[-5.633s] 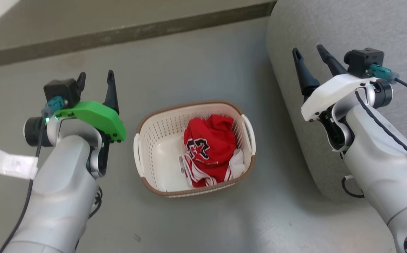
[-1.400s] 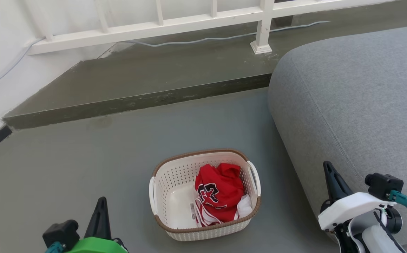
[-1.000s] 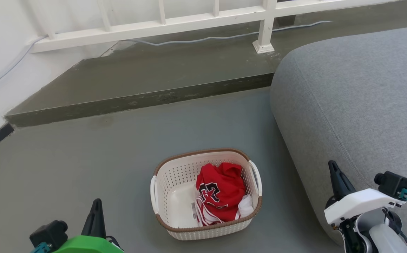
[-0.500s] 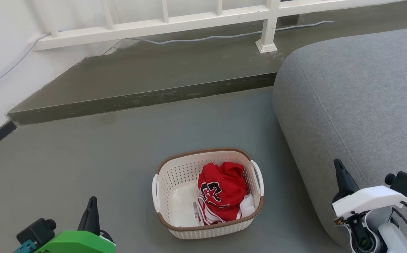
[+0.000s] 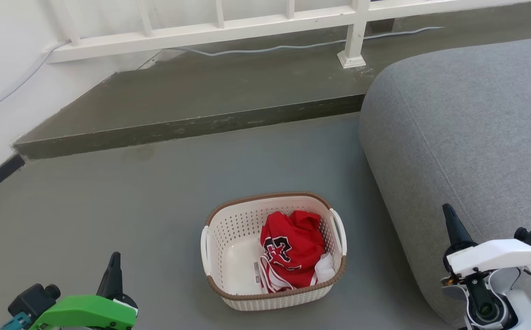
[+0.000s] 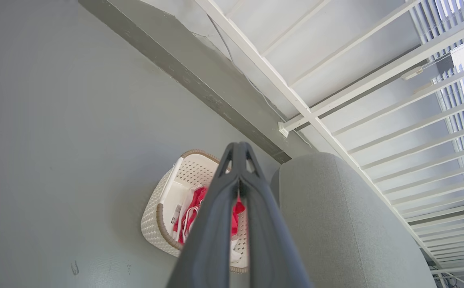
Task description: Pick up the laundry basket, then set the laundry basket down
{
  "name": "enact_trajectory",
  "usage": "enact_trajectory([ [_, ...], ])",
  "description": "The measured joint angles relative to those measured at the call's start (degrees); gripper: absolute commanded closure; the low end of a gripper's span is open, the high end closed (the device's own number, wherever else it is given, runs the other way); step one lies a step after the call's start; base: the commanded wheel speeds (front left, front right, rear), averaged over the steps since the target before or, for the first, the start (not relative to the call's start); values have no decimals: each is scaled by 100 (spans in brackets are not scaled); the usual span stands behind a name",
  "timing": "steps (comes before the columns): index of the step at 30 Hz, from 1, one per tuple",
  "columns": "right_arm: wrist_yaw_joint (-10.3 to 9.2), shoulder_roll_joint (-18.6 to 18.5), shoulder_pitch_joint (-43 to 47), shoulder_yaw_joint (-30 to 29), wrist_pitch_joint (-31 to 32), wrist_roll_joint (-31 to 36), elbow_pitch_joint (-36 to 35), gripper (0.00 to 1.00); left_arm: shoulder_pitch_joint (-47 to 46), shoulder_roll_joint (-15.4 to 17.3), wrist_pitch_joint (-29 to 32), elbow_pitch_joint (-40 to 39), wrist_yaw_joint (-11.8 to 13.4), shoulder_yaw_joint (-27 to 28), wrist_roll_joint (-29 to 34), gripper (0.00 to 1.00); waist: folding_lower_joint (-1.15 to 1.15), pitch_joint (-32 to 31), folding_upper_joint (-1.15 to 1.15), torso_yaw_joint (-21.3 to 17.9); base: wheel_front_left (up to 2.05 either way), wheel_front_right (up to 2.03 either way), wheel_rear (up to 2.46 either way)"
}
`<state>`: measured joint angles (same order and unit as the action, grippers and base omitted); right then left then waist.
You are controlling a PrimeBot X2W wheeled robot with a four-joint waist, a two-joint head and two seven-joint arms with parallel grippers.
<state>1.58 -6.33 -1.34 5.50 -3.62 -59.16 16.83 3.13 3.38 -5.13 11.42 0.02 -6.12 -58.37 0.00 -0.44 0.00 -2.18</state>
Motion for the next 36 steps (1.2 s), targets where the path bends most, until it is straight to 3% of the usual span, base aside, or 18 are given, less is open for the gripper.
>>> enact_trajectory([
  [36,391,259,-170,-893,654,-2412,-15,100,-375,82,569,263,-468,452,-2686,100,0,45,0,159,0,0,0],
])
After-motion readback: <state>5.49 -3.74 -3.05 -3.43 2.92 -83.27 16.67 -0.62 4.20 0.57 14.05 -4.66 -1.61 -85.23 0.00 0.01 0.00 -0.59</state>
